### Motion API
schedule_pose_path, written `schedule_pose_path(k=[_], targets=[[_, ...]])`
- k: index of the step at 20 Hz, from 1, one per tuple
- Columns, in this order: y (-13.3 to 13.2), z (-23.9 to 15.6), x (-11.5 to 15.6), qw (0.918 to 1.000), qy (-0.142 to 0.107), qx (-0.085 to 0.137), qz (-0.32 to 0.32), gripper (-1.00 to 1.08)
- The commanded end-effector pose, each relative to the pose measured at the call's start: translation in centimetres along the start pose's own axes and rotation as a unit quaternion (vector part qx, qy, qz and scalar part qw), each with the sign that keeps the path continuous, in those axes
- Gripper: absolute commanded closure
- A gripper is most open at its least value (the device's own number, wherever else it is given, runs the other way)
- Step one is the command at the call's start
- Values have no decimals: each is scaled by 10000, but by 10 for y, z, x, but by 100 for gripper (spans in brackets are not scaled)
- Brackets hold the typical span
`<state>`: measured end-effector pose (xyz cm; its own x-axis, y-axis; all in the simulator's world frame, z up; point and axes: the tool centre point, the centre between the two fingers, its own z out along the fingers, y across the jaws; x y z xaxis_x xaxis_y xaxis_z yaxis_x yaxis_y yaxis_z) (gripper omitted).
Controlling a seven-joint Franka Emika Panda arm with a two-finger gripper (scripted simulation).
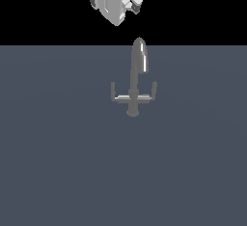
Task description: Turn on the faucet by rotating a designated handle.
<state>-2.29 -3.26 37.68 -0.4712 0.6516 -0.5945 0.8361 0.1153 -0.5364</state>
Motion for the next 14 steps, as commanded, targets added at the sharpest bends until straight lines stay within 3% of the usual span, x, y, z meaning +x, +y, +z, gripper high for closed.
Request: schedule_pose_path(k=[1,7,14], targets=[[12,1,2,9991,-153,73,-382,108],[39,3,7,9903,-496,275,-1271,108],[71,7,16,9681,-860,561,-2284,108]])
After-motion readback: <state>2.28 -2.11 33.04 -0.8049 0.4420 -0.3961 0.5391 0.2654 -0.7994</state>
